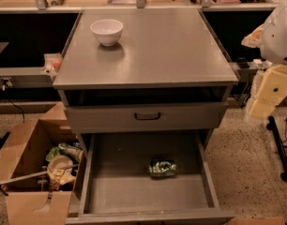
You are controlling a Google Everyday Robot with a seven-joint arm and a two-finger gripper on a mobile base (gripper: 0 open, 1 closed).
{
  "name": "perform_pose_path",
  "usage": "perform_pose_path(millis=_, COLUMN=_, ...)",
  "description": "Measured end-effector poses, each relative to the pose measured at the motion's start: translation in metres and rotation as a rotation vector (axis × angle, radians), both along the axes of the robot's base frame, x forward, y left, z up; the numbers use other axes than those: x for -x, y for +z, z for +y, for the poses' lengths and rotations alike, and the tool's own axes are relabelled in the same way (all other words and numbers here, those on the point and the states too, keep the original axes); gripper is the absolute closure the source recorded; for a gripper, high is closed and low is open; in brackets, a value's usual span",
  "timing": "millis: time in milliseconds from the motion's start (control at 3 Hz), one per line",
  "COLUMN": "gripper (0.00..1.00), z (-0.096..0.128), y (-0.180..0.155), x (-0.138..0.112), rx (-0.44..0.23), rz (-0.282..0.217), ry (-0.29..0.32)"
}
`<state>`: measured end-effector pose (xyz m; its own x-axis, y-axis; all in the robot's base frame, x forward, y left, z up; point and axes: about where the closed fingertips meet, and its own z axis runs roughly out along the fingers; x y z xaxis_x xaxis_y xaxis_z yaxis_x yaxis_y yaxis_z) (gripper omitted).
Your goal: Pick green can from middle drawer and place on counter
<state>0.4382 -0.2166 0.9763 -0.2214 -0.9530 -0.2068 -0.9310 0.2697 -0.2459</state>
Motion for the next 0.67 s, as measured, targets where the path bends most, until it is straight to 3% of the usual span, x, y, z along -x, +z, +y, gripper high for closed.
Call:
perform_pose_path(millis=333, gripper=0.0, z=0.0, y=0.0, x=0.0, rx=0.0, rz=0.0, ry=0.0)
perform_pose_path(millis=667, gripper=0.0, z=0.005, y=-0.027, x=0.004, rx=-0.003, rz=0.021, ry=0.014)
